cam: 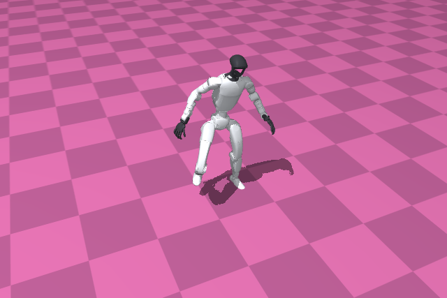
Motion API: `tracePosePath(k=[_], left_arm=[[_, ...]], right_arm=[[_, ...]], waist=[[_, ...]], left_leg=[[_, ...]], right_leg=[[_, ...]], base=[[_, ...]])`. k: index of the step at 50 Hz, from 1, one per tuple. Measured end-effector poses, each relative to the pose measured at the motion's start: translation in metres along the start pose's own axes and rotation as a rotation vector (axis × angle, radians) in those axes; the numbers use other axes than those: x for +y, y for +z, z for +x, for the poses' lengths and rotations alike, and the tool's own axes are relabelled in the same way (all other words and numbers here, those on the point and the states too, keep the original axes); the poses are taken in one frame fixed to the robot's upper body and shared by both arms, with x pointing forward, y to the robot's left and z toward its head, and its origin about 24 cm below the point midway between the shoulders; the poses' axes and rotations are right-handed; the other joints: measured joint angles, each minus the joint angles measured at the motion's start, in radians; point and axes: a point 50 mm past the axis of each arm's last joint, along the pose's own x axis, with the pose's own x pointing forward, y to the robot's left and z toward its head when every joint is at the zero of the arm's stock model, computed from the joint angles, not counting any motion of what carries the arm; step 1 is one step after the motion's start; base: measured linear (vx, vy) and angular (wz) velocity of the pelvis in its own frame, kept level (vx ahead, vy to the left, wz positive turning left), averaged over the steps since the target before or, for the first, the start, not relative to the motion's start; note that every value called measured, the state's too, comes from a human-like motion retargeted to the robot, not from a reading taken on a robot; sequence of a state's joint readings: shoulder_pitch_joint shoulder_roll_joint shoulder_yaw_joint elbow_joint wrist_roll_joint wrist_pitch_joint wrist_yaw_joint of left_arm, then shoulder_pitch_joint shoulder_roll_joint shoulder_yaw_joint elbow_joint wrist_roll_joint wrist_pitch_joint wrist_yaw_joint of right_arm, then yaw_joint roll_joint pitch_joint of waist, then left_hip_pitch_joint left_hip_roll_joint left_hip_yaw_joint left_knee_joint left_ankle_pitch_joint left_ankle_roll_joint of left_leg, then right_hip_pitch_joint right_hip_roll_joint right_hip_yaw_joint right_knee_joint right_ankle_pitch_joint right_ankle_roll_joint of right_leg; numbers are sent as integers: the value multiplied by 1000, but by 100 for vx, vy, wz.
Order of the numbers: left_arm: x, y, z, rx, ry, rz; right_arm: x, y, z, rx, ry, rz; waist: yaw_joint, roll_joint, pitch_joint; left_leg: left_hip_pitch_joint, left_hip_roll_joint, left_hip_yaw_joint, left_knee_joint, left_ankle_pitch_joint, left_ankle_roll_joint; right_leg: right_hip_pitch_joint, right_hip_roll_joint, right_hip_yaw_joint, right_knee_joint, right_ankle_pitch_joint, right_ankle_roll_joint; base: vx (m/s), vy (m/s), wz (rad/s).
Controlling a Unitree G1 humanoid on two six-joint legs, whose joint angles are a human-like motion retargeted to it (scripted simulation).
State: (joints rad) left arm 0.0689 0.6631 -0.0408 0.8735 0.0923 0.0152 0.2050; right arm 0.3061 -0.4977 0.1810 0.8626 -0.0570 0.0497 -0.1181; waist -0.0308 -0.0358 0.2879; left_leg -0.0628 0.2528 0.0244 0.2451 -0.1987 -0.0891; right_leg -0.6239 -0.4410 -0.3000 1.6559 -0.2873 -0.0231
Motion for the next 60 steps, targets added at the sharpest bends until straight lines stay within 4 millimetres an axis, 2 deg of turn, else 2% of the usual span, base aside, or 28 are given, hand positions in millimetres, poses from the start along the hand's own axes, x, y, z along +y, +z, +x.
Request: tracePosePath(k=[2, 5, 9, 12, 15, 17, 18, 20, 22, 24, 28, 31, 35, 38, 42, 45, 46, 47, 48, 50, 51, 53, 54, 55, 58, 60], left_arm=[[-8, 0, -1, 0, -25, 4], [-23, -7, -7, 21, -70, -3], [-49, -29, -21, 98, -119, -57], [-66, -44, -31, 158, -144, -108], [-77, -53, -40, 190, -175, -110], [-82, -59, -45, 191, -198, -72], [-84, -63, -49, 191, -208, -47], [-85, -73, -58, 189, -222, 10], [-86, -85, -67, 191, -245, 64], [-90, -94, -76, 202, -282, 104], [-92, -107, -82, 258, -329, 126], [-90, -109, -80, 298, -318, 92], [-82, -110, -74, 333, -267, 11], [-76, -114, -74, 358, -242, -24], [-68, -126, -78, 381, -260, 9], [-62, -128, -76, 371, -290, 76], [-59, -128, -75, 365, -290, 101], [-55, -128, -73, 356, -285, 124], [-51, -124, -69, 339, -271, 141], [-44, -110, -57, 290, -237, 156], [-42, -102, -51, 263, -214, 152], [-36, -85, -40, 214, -160, 133], [-33, -77, -35, 192, -129, 116], [-29, -69, -30, 170, -98, 97], [-17, -52, -21, 112, -32, 62], [-4, -33, -11, 73, 5, 40]], right_arm=[[-2, -5, 0, 17, 4, -11], [-4, -6, 0, 25, 16, -24], [-7, 0, 2, 6, 37, -52], [-7, 8, 3, -12, 52, -88], [-5, 15, 5, -29, 80, -134], [-5, 23, 5, -50, 112, -172], [-6, 26, 5, -65, 120, -193], [-14, 37, 5, -110, 105, -230], [-27, 49, 5, -160, 62, -246], [-41, 58, 5, -194, 18, -233], [-66, 60, 3, -191, -20, -156], [-74, 47, 2, -138, -7, -123], [-74, 27, 2, -56, 21, -143], [-70, 18, 2, -24, 22, -173], [-64, 14, 3, -19, 6, -154], [-58, 13, 4, -18, -11, -80], [-53, 10, 4, -12, -10, -52], [-48, 8, 4, -6, -9, -27], [-44, 7, 4, -2, -8, -5], [-40, 8, 6, 5, -8, 16], [-37, 10, 7, 4, -2, 8], [-30, 17, 9, -9, 14, -20], [-27, 22, 10, -26, 18, -37], [-25, 28, 10, -46, 20, -53], [-21, 40, 8, -122, 3, -50], [-22, 53, 9, -166, -12, 14]], waist=[[9, -2, -20], [15, -4, -56], [3, -16, -92], [18, -38, -95], [79, -83, -79], [116, -120, -49], [130, -131, -36], [153, -144, -19], [167, -162, -16], [157, -195, -23], [118, -269, -39], [100, -307, -54], [108, -322, -60], [118, -305, -63], [118, -246, -74], [107, -199, -79], [113, -162, -80], [115, -126, -83], [111, -92, -86], [90, -65, -83], [77, -62, -72], [50, -49, -39], [37, -38, -19], [24, -25, 3], [-15, 27, 39], [-24, 54, 46]], left_leg=[[6, -28, 14, -31, 8, 4], [19, -70, 36, -84, 24, -5], [56, -151, 56, -155, 36, -33], [83, -227, 74, -178, 38, -48], [28, -315, 92, -52, 78, -66], [-114, -344, 113, 226, 136, -108], [-200, -334, 137, 391, 157, -133], [-362, -257, 208, 722, 139, -162], [-490, -142, 270, 1019, 46, -171], [-599, -77, 302, 1251, -17, -172], [-782, -77, 283, 1540, -52, -173], [-857, -80, 243, 1620, -29, -173], [-825, -40, 179, 1548, 10, -173], [-709, 0, 145, 1361, 57, -173], [-485, 57, 138, 977, 136, -173], [-288, -11, 103, 579, 287, -173], [-210, 7, 68, 459, 296, -173], [-143, 32, 49, 359, 277, -159], [-97, 68, 59, 299, 202, -118], [-29, 75, 121, 225, 20, -21], [-12, 61, 134, 208, -30, 2], [0, 48, 138, 212, -76, 14], [-5, 49, 134, 232, -77, 4], [-12, 54, 130, 256, -74, -10], [-15, 94, 124, 280, -83, -34], [-5, 101, 127, 195, -61, -16]], right_leg=[[-4, 55, 13, -36, 5, 13], [31, 177, 62, -207, 30, 65], [186, 305, 164, -648, 110, 157], [362, 320, 232, -1036, 163, 205], [501, 246, 249, -1276, 78, 175], [538, 171, 260, -1326, 60, 140], [537, 140, 273, -1321, 61, 131], [514, 96, 306, -1285, 61, 133], [488, 56, 340, -1272, 62, 149], [461, -16, 363, -1277, 72, 167], [410, -184, 396, -1297, 116, 212], [397, -279, 400, -1324, 145, 240], [409, -334, 394, -1352, 165, 252], [434, -326, 387, -1362, 166, 248], [480, -269, 369, -1373, 163, 235], [514, -249, 351, -1392, 188, 237], [527, -201, 343, -1385, 194, 230], [536, -157, 334, -1377, 205, 225], [535, -120, 323, -1367, 224, 225], [523, -119, 326, -1357, 304, 250], [506, -127, 342, -1337, 360, 266], [450, -124, 361, -1241, 442, 283], [402, -121, 344, -1144, 438, 275], [347, -119, 317, -1028, 414, 260], [199, -170, 114, -611, 221, 158], [110, -172, 30, -402, 118, 75]], base=[[1, 26, -11], [4, 22, -13], [9, 19, 0], [9, 12, -19], [2, 5, -53], [-4, 7, -40], [-5, 10, -33], [-4, 13, -37], [-3, 18, -33], [-6, 29, 14], [-8, 40, 56], [-2, 36, 57], [7, 26, 16], [14, 27, -23], [15, 37, -35], [12, 59, -24], [13, 58, -40], [10, 58, -34], [3, 66, -3], [-6, 79, 34], [-12, 83, 44], [-14, 78, 33], [-16, 72, 22], [-16, 66, 10], [-12, 54, 9], [-13, 42, 1]])
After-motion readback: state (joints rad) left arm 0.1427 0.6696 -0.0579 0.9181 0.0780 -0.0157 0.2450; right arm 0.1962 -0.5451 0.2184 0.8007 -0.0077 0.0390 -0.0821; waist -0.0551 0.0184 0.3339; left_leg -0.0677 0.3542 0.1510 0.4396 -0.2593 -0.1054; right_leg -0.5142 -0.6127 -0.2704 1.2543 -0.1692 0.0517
